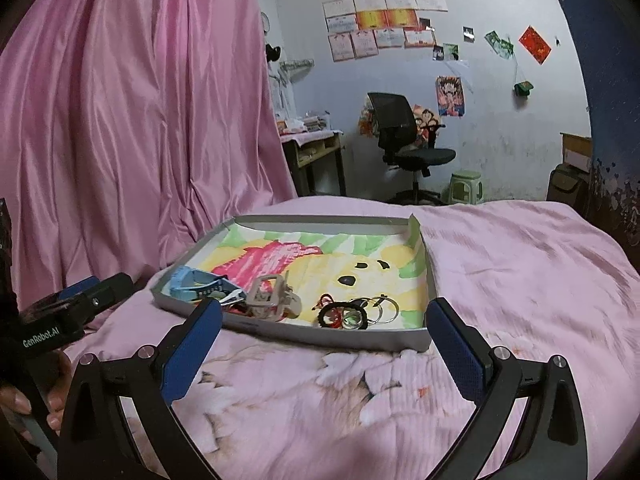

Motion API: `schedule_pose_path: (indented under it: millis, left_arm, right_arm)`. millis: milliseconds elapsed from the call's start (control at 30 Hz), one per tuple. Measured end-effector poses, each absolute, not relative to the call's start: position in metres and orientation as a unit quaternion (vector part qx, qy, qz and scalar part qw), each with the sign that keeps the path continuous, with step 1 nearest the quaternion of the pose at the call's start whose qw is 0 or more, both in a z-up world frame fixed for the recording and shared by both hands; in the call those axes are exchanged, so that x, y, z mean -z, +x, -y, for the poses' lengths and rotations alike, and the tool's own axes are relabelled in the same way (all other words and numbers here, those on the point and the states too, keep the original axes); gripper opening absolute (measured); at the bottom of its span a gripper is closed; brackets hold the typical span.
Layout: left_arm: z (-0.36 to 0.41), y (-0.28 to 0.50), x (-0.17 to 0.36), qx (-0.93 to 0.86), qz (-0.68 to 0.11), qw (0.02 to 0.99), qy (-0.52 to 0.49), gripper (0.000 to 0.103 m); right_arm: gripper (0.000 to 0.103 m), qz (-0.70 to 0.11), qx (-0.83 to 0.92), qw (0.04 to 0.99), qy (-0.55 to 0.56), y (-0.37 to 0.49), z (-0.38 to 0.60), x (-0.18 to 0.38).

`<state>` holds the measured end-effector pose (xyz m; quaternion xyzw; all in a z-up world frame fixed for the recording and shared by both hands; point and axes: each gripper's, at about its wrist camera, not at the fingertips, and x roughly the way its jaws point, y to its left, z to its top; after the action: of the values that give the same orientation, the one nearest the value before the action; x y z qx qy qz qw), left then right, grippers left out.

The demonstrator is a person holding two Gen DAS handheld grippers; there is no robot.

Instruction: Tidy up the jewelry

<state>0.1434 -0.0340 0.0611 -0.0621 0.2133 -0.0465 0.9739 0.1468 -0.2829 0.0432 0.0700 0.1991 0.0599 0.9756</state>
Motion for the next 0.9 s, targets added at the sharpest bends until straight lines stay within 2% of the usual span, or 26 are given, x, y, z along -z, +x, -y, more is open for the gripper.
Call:
schedule_pose_path:
  millis: [900]
  left_arm:
    - [0.018, 0.053, -0.045, 0.024, -0.167, 0.985, -0.024, 0.102]
  right_arm:
    - [0.101, -0.147, -0.031, 0.988, 0.047, 0.049, 0.256, -0.034]
